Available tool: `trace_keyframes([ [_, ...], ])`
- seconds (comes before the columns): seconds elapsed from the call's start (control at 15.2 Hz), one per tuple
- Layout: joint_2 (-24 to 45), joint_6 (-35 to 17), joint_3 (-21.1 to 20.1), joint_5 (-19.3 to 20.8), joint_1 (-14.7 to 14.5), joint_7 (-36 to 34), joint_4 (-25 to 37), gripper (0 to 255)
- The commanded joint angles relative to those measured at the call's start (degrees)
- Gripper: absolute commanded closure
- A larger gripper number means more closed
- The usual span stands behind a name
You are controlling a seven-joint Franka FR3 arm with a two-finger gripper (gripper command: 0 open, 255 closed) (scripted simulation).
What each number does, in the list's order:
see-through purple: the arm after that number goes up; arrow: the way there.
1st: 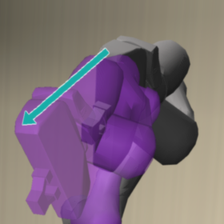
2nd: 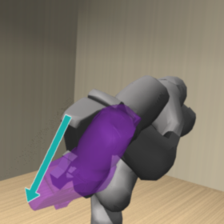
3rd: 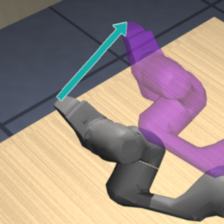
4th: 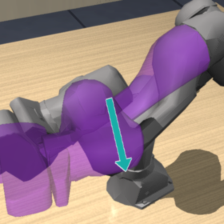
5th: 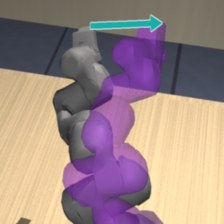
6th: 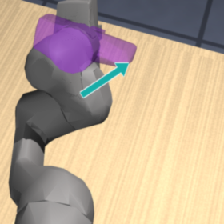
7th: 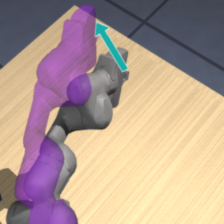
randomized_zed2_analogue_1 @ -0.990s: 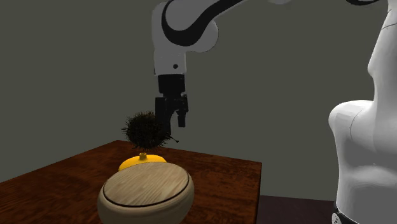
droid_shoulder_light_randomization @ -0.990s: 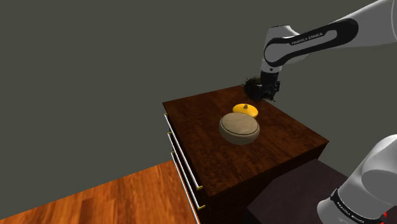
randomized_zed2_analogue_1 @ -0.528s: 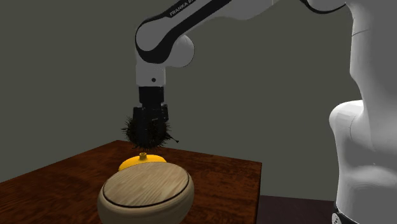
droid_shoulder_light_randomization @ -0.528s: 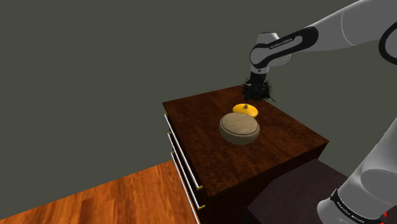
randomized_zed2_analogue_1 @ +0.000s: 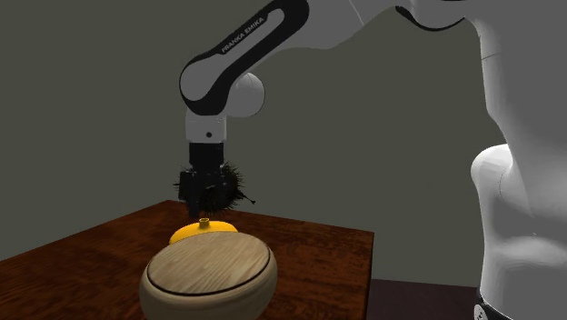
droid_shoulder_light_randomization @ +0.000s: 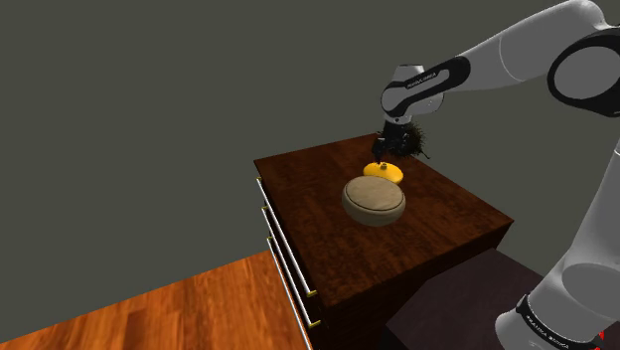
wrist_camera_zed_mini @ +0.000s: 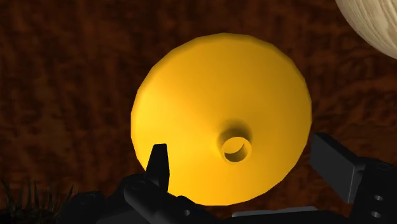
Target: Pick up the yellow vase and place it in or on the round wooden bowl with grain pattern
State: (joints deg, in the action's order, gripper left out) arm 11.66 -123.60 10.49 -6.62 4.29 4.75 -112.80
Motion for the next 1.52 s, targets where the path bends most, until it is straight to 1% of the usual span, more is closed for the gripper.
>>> trace_keyframes([
  [0.0, 0.8, -1.5, -0.1, -0.3, 0.0, 0.2, -0.7, 0],
  [0.59, 1.0, -1.9, -0.1, -0.3, 0.0, 0.3, -0.9, 0],
  [0.66, 1.0, -1.9, -0.1, -0.3, 0.0, 0.3, -0.9, 255],
  [1.25, 1.0, -1.9, -0.1, -0.3, 0.0, 0.3, -0.9, 255],
  [1.45, -0.1, 0.2, 0.0, 0.0, 0.0, -0.1, 0.1, 255],
])
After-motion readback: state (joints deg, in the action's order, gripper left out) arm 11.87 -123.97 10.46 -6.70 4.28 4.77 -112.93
